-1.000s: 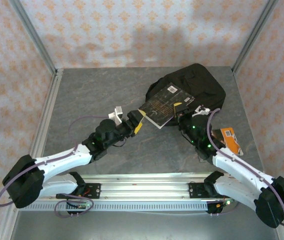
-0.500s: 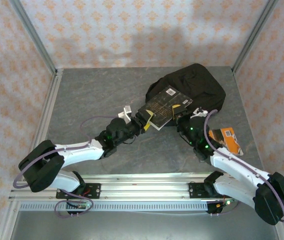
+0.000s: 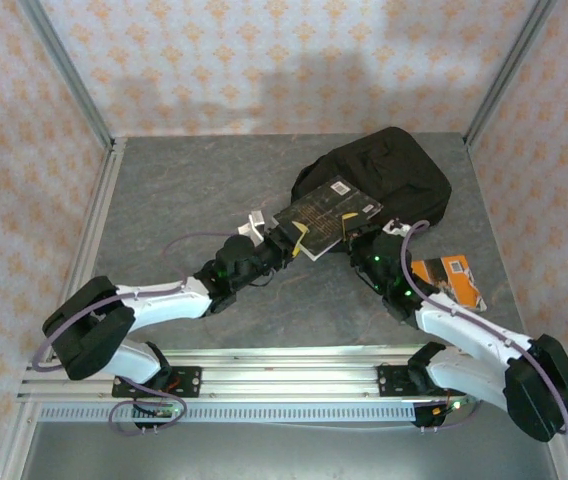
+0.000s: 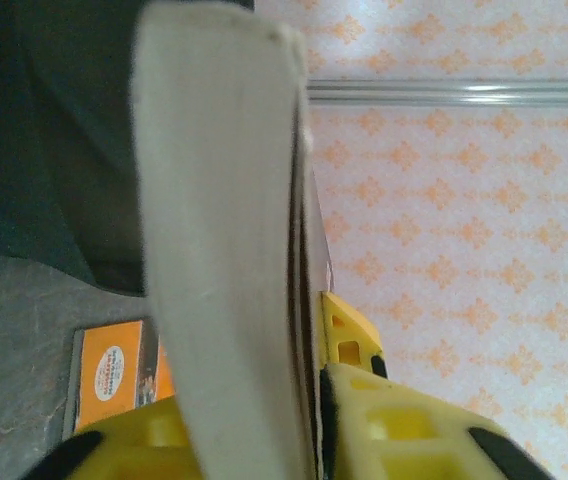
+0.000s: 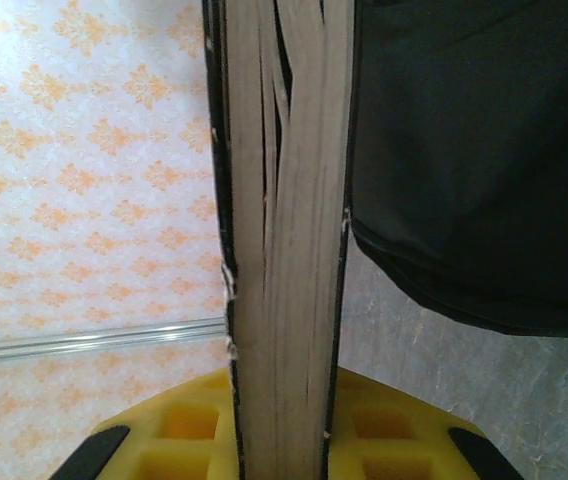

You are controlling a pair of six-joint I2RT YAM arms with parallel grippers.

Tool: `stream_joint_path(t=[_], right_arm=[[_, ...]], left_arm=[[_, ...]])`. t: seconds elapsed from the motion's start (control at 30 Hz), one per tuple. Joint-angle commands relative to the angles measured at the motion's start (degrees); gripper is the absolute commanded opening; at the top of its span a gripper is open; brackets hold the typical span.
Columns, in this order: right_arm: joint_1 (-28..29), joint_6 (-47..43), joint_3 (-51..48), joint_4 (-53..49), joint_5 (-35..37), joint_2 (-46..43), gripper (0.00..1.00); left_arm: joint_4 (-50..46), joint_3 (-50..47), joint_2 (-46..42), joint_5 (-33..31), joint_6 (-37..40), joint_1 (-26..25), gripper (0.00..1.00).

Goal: Pack the student bag
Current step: Rotate the book.

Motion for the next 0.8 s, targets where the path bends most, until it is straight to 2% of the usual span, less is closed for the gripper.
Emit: stream_joint_path(t=[0.0,0.07,0.13,0.2,0.37,0.47,0.53,0.63,0.77], right_arm=[[0.5,-0.6,0.0,2.5,1.5,-0.4,0.16],[0.5,-2.2,0.2,1.2,1.7,-1.0,0.34],[0.5,-5.1,1.3,-3.3,2.2,-2.3,0.54],[0.5,-9.7,3.9,-12.1,3.4,-3.9,0.65],[0.5,-22.6,12.8,-35.2,10.1,-4.5,0.72],[0.5,-34.7,17.0,-41.8,13.8,-4.0,0.74],[0.5,-40.9,20.9,-46.4,16.3,-2.1,0.76],[0.5,-49.8,27.8,-51.0,15.7,3.2,0.78],[0.4,-60.0,37.4,-54.6,6.9,13.4,0.77]], left_arm=[[4.2,1.7,-0.2,-0.9,0.7,-0.6,0.12],[3.3,1.1,-1.4,-1.9,1.2,-0.6,0.00],[0.3,0.4,-3.6,-3.2,2.6,-0.5,0.00],[-4.2,-0.1,-6.8,-4.3,5.6,-0.2,0.00],[-26.7,0.5,-19.8,-9.7,17.8,0.9,0.00],[-50.9,6.0,-27.4,-17.9,24.1,0.9,0.00],[-62.7,8.8,-30.5,-23.3,26.2,1.0,0.00],[-67.4,8.4,-34.6,-26.1,28.6,1.2,0.00],[-68.9,6.5,-38.3,-28.6,30.6,1.2,0.00]])
